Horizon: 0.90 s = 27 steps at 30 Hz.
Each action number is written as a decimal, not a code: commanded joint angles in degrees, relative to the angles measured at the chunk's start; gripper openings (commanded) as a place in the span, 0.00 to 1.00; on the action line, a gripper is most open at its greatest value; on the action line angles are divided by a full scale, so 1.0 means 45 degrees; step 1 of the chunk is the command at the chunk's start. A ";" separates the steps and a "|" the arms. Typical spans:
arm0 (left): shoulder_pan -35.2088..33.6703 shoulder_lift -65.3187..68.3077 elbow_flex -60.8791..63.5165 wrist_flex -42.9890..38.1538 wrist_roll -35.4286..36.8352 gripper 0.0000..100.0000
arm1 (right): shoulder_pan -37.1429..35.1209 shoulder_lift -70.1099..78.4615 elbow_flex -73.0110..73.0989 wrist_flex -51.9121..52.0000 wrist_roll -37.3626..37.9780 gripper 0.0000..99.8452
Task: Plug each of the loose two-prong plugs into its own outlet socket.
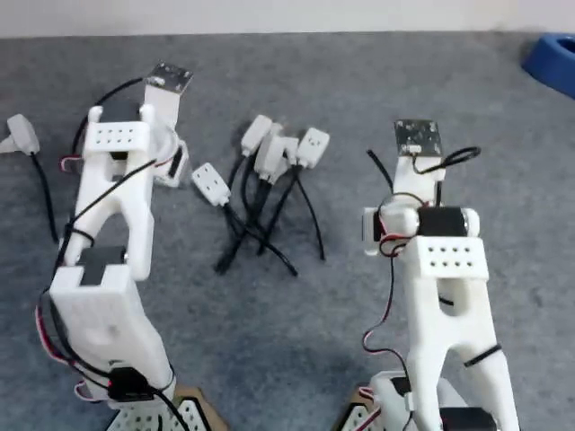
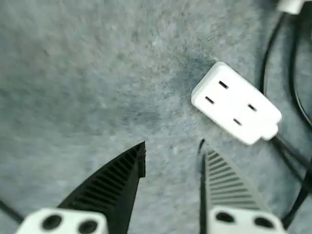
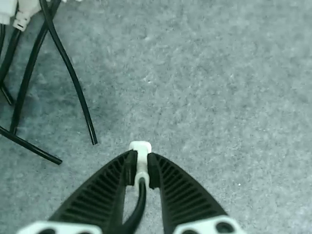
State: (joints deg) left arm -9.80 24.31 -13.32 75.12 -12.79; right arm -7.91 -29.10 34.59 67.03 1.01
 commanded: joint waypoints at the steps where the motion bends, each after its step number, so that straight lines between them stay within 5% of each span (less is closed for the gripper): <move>1: 0.1358 0.1084 -0.1358 -0.0274 0.3536 0.30 | -0.0166 0.0029 -0.0654 -0.0127 0.0098 0.01; 10: 0.2569 0.1827 -0.4132 -0.0274 0.5724 0.39 | -0.0147 -0.0068 0.0166 -0.0283 0.0176 0.01; 20: 0.1162 0.1709 -0.3448 0.0039 0.6349 0.39 | -0.0107 -0.0068 0.0127 -0.0283 0.0156 0.01; 27: 0.0889 0.1690 -0.3507 0.0586 1.0471 0.39 | -0.0127 -0.0068 0.0127 -0.0283 -0.0645 0.01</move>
State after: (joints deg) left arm -5.14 33.19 -28.44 76.44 23.43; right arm -8.18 -28.57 35.91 66.42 -0.66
